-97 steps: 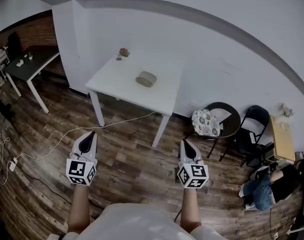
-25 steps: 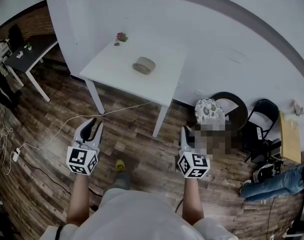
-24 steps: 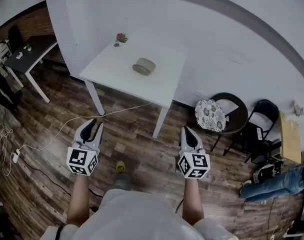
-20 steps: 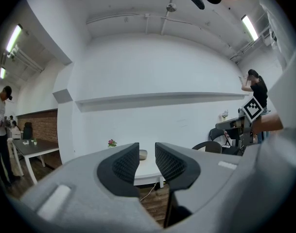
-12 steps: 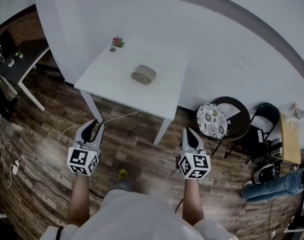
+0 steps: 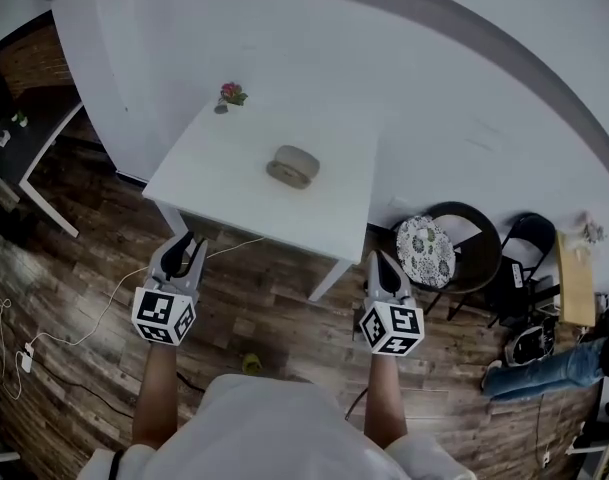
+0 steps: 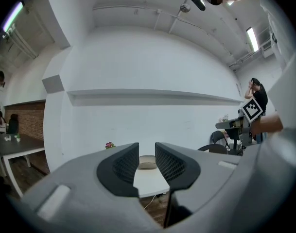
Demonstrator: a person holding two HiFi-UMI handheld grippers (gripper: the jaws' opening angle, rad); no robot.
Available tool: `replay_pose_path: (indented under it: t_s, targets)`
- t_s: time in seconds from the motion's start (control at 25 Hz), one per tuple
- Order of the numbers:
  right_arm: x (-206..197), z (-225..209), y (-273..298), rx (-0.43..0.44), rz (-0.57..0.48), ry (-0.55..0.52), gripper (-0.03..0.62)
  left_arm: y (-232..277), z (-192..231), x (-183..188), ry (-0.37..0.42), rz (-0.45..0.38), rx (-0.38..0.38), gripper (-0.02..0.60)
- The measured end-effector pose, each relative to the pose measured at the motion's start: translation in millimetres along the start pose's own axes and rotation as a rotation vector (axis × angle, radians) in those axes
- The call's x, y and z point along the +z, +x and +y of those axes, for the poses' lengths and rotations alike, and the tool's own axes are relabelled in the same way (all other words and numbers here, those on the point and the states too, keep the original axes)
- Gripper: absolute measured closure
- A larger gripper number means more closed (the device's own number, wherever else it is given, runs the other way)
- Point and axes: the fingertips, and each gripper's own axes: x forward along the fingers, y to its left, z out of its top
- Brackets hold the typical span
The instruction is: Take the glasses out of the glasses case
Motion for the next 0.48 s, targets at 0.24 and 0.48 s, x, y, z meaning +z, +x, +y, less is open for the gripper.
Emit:
replay_pose_path:
  t_s: [0.24,0.48]
  targets:
    - [-5,4,22,-0.043,0.015,0.005,0.591,29,27,-13,-0.032,0.011,-0.032,0.477]
    - [-10,-13,41,-0.081,0.032,0.011,0.591,63,27,-21,-0.034,0.028,-0.077,0.477]
